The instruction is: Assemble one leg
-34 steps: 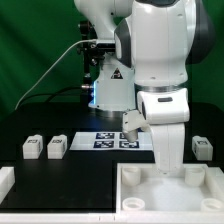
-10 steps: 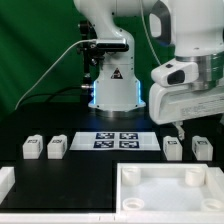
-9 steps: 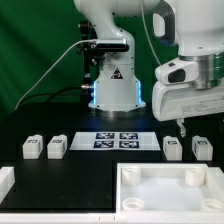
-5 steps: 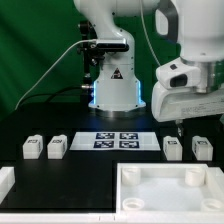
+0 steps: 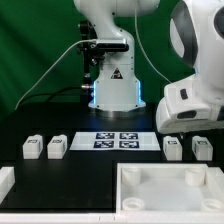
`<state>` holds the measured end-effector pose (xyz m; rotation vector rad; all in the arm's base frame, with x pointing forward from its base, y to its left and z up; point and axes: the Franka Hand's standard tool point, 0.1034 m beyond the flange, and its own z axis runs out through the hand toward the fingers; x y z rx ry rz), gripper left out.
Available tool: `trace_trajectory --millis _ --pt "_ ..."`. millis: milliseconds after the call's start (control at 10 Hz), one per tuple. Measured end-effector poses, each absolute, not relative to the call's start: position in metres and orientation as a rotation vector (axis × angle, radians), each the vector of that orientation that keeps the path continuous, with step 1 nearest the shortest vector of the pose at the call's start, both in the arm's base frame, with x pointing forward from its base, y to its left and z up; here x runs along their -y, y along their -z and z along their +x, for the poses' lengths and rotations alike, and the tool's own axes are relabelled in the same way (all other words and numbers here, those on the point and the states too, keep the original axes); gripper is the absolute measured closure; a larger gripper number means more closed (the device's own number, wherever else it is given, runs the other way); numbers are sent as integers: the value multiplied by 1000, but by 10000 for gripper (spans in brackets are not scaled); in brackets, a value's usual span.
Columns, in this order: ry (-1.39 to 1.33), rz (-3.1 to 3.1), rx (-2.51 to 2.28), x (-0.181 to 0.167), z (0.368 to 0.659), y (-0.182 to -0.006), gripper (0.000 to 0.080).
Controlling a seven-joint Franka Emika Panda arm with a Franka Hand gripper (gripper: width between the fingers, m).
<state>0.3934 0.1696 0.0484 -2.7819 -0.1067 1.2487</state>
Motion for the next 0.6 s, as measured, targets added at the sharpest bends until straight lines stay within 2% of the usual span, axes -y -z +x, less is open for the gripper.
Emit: trace_trajectory --millis 100,300,600 --pt "-1337 -2735 114 -172 395 -45 151" --pt "-1339 -2731 115 -173 397 -43 151" --pt "-1376 -2733 118 -182 386 -27 151"
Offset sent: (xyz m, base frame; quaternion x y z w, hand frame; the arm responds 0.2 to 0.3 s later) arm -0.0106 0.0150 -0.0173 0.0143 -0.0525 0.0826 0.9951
